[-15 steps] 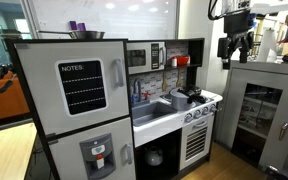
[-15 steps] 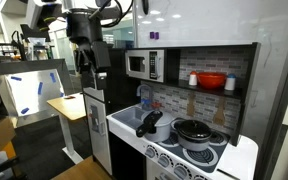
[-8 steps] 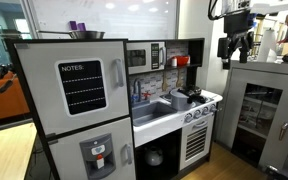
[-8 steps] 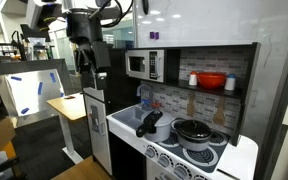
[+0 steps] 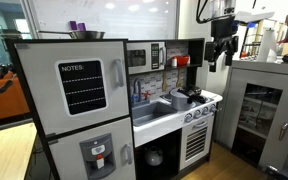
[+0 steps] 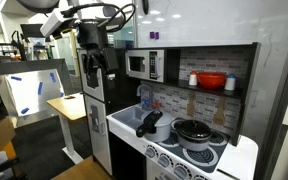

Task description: Put the grey pot inside the sink

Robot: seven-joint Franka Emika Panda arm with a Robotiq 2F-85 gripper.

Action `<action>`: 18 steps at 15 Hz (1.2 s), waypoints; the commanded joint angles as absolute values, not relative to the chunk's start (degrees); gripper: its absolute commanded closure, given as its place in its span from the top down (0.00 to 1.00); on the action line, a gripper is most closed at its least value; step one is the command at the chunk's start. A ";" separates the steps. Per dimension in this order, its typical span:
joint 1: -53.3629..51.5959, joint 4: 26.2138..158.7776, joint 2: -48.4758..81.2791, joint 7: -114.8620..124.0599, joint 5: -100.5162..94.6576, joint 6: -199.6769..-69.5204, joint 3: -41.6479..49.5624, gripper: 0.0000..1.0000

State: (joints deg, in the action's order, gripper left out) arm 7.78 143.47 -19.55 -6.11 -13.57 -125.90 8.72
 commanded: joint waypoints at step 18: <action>7.49 130.27 -0.96 -12.09 -1.44 -131.34 9.89 1.00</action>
State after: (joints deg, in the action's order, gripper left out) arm 7.00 131.73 -4.21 -9.66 -4.32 -129.35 9.71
